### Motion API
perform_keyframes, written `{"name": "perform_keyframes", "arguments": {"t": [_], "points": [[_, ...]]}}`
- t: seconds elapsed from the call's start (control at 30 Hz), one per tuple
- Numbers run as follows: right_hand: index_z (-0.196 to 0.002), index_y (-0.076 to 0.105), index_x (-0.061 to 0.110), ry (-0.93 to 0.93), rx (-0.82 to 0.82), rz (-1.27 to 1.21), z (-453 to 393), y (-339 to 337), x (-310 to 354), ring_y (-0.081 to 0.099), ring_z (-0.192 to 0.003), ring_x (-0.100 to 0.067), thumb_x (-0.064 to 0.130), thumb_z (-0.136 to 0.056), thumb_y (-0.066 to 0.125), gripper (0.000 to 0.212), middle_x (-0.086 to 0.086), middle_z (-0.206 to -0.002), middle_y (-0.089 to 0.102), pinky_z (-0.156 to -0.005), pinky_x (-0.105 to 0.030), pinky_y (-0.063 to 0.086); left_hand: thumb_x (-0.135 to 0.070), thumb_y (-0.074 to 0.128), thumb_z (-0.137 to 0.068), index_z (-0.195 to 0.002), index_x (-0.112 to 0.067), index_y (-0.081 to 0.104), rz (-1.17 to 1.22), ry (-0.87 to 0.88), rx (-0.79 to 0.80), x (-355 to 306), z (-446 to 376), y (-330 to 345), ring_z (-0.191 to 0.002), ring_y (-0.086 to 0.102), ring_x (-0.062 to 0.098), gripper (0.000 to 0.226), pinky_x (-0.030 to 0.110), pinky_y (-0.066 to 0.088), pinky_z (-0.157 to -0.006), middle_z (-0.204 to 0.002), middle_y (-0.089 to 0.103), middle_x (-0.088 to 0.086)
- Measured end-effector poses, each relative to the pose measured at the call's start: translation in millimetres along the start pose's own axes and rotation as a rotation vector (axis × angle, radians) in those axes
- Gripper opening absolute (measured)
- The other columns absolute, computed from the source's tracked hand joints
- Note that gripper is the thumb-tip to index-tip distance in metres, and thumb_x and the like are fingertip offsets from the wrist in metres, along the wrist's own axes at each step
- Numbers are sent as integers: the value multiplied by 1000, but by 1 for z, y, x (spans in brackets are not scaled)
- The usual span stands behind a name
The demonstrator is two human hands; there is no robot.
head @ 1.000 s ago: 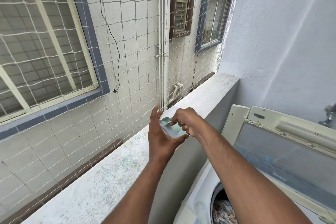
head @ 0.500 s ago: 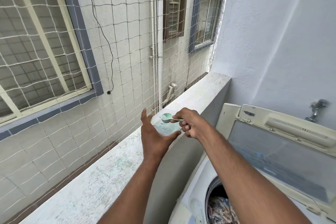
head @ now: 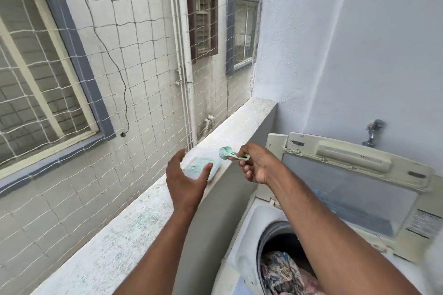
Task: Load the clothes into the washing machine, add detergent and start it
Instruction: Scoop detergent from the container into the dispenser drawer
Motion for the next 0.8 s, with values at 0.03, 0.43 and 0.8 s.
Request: {"name": "perform_keyframes", "arguments": {"t": [0.03, 0.43, 0.8], "points": [[-88, 76, 4, 0, -5, -9, 4, -7, 0, 29, -40, -9, 14, -86, 50, 28, 4, -53, 43, -41, -15, 26, -38, 92, -75, -138, -24, 57, 6, 4, -3, -4, 2, 2, -126, 58, 15, 73, 39, 46, -111, -135, 63, -6], [-89, 73, 9, -20, -93, -107, 36, -77, -16, 38, -40, -6, 15, -88, 53, 21, 4, -57, 52, -39, -14, 36, -19, 83, -84, -137, -15, 60, 133, 102, 96, -69, 27, 47, -130, 57, 14, 57, 31, 41, -114, -137, 65, -3], [-87, 71, 4, -30, -257, -294, 51, -148, -62, 41, -42, -8, 12, -84, 60, 14, -1, -59, 58, -39, -16, 37, -14, 84, -83, -129, -12, 63, 273, -136, 331, -68, 93, 139, -106, 67, 19, 51, 35, 55, -95, -117, 69, 2]]}}
Point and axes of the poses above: each hand's wrist, its own z-axis away from the middle knuckle, its own y-axis out of the palm, x = y × z, the point moved 1 cm from there along -z, towards the middle knuckle
